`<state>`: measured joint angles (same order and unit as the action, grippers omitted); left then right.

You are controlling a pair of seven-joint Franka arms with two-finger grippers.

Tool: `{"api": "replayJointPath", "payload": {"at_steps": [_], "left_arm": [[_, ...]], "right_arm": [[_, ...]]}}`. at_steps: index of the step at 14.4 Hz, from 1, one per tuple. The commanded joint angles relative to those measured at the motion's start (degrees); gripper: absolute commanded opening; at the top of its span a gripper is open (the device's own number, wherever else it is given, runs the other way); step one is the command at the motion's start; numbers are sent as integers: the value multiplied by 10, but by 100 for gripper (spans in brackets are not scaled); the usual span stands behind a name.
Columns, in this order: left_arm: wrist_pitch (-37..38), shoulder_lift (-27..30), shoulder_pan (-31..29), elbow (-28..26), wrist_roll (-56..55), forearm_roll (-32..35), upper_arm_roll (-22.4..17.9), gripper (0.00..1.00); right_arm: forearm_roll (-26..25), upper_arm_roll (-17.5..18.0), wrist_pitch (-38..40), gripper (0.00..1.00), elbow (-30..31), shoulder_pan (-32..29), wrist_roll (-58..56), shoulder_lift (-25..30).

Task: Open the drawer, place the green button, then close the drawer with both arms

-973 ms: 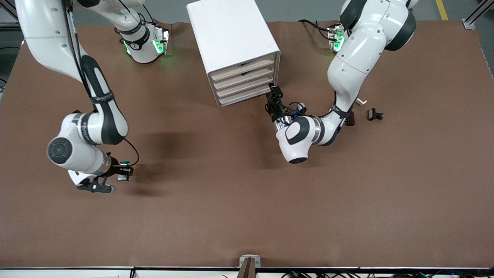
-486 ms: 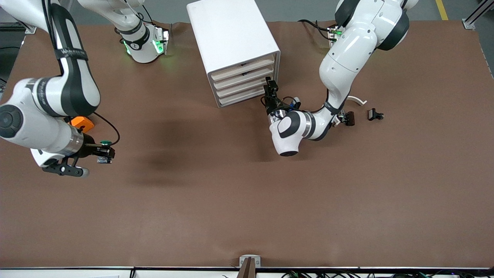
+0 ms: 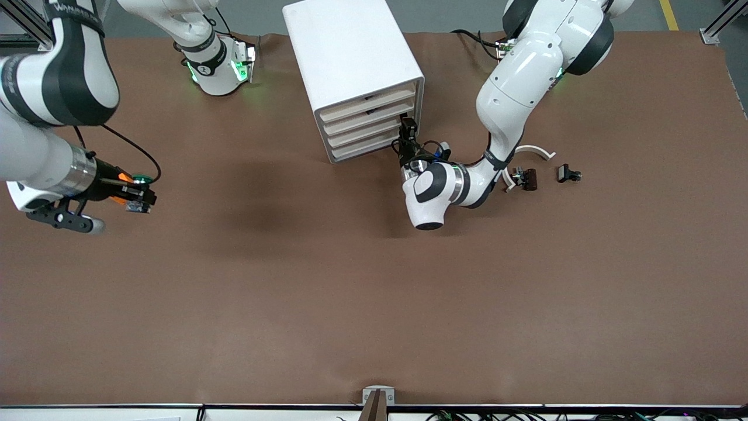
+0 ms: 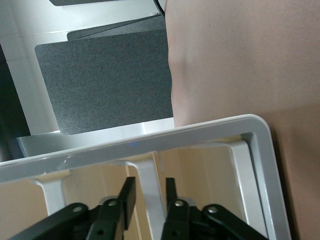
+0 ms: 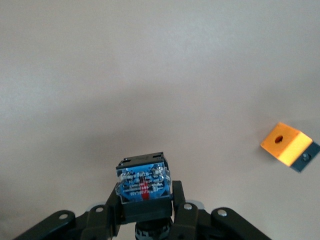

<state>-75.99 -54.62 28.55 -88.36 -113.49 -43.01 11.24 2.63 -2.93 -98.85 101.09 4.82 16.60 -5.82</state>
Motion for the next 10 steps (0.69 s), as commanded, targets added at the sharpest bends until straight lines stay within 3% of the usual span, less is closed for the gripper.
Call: {"api": "replayJointPath", "payload": {"at_steps": [1, 10], "left_arm": [[8, 0, 1, -1, -9, -13, 0, 17], [6, -2, -17, 8, -5, -14, -3, 16]], "right_arm": [[-5, -1, 12, 0, 15, 5, 28, 21], [-4, -1, 6, 0, 17, 26, 62, 18]]}}
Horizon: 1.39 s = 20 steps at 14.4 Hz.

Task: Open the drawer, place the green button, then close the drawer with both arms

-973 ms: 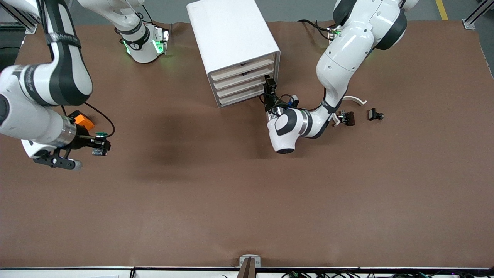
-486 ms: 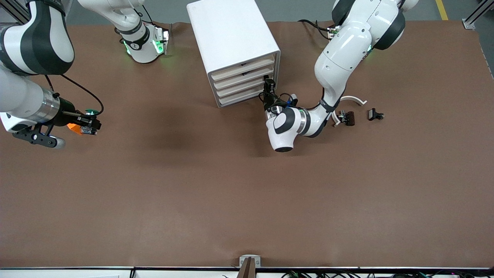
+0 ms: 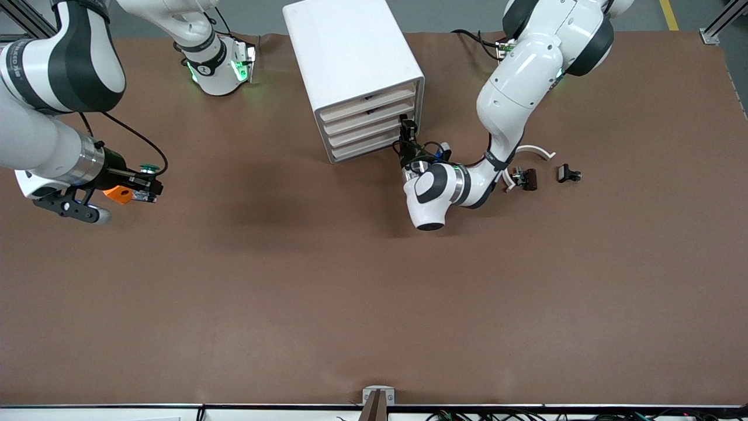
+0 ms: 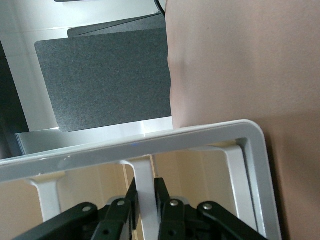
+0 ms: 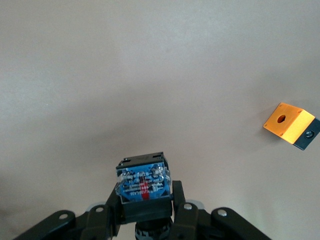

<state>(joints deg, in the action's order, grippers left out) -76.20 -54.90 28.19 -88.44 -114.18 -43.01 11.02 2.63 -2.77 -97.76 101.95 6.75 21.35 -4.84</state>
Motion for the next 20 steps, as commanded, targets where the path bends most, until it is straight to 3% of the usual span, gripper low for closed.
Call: {"api": "replayJointPath", "payload": {"at_steps": [1, 13, 17, 20], "left_arm": [[6, 1, -21, 13, 2, -14, -2, 17], [-18, -9, -101, 69, 4, -21, -4, 20], [-24, -12, -119, 77, 11, -28, -4, 22], [-26, -13, -128, 76, 21, -29, -5, 29]], "right_arm": [[-5, -2, -5, 0, 9, 7, 14, 8], [-4, -2, -6, 0, 10, 30, 68, 7], [-4, -1, -23, 0, 10, 85, 168, 4], [-3, -1, -51, 0, 11, 164, 313, -8]]}}
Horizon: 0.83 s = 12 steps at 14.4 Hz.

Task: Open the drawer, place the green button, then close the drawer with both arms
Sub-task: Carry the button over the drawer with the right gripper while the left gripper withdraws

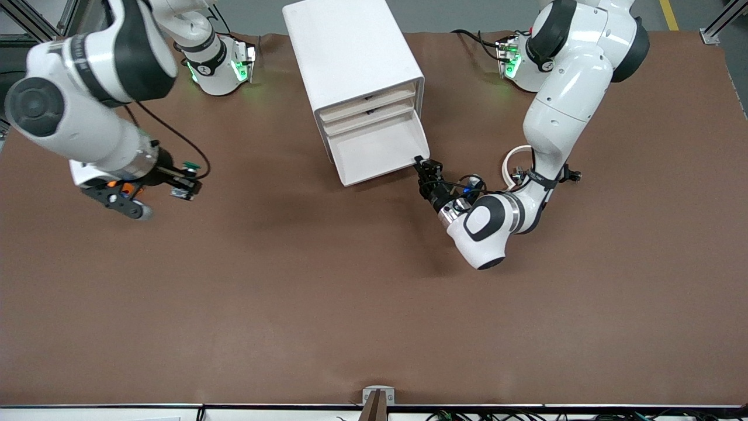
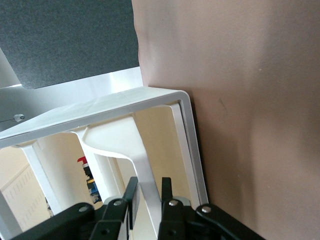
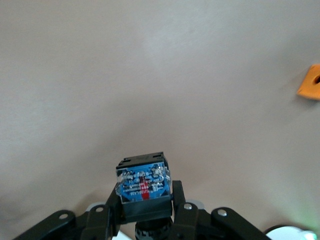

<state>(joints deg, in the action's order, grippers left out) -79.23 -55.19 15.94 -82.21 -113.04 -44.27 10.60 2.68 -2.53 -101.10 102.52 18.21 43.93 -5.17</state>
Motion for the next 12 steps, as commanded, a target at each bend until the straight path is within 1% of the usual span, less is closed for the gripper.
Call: {"api": "replayJointPath", "payload": {"at_steps": [1, 2, 3, 5, 6, 8, 9, 12], "left_arm": [[4, -10, -6, 14, 10, -16, 0, 29], [4, -10, -6, 14, 10, -17, 0, 29], [4, -10, -6, 14, 10, -19, 0, 36], [4, -8, -6, 14, 11, -19, 0, 96], [4, -6, -7, 14, 16, -19, 0, 100], [4, 0, -14, 18, 66, -18, 0, 100], [4, 0, -19, 28, 90, -13, 0, 100], [4, 13, -24, 36, 169, 1, -1, 100]], "right_arm": [[-1, -4, -34, 0, 5, 79, 138, -15], [-1, -4, -47, 0, 4, 99, 177, -25], [1, -4, -59, 0, 4, 112, 210, -31], [2, -4, -76, 0, 4, 148, 283, -47], [1, -4, -86, 0, 4, 164, 326, -55], [1, -5, -110, 0, 4, 203, 415, -76], [1, -5, -123, 0, 4, 221, 452, -85], [2, -5, -148, 0, 1, 261, 529, -111]]}}
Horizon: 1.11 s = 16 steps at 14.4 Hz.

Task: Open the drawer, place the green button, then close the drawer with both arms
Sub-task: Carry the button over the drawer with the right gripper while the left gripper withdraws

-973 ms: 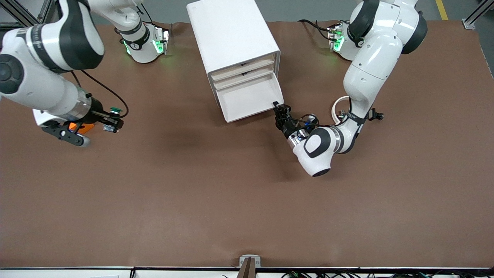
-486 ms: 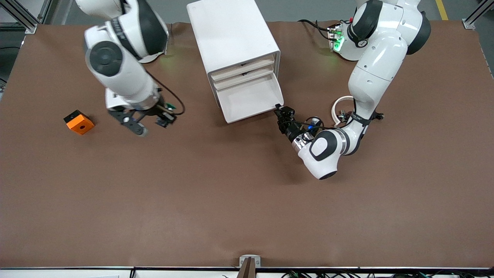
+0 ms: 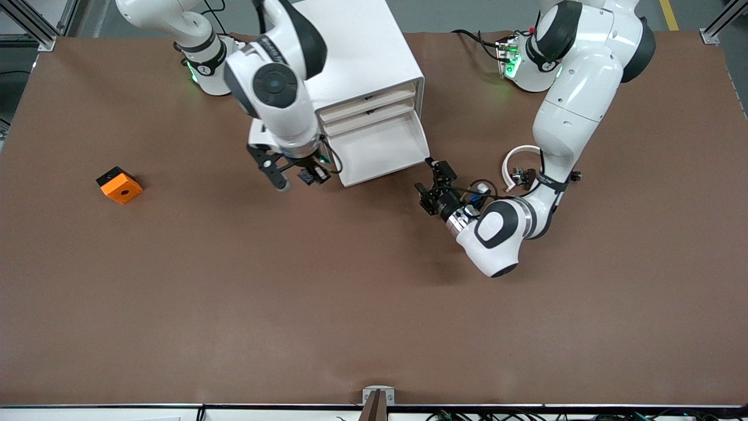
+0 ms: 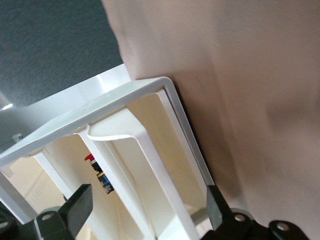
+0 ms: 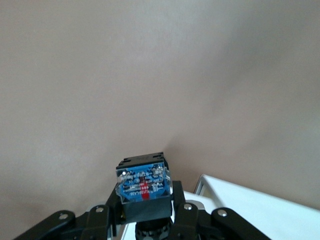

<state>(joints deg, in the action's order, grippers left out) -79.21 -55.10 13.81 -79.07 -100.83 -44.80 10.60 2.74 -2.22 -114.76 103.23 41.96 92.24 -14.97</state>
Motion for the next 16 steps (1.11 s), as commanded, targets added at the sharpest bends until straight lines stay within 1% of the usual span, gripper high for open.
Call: {"api": "replayJointPath", "payload": {"at_steps": [1, 3, 6, 9, 11, 13, 16], "left_arm": [[2, 17, -5, 14, 76, 19, -1, 100], [-8, 22, -5, 26, 122, 40, -1, 100], [-58, 42, -9, 27, 207, 83, -1, 100], [-91, 60, -5, 27, 290, 108, -2, 100], [-114, 67, -4, 27, 335, 118, -3, 100], [-144, 73, 1, 28, 372, 132, -4, 100], [-187, 99, 6, 27, 421, 180, 1, 100]], "right_arm": [[3, -8, -20, 0, -8, 36, 75, -21], [3, -8, -30, 0, -10, 58, 128, -34], [4, -7, -32, 0, -29, 92, 201, -60], [5, -7, -32, 0, -72, 118, 267, -100], [5, -7, -32, 0, -94, 132, 293, -122], [6, -7, -39, 0, -102, 147, 309, -136], [25, -8, -55, 0, -103, 161, 313, -146]]}}
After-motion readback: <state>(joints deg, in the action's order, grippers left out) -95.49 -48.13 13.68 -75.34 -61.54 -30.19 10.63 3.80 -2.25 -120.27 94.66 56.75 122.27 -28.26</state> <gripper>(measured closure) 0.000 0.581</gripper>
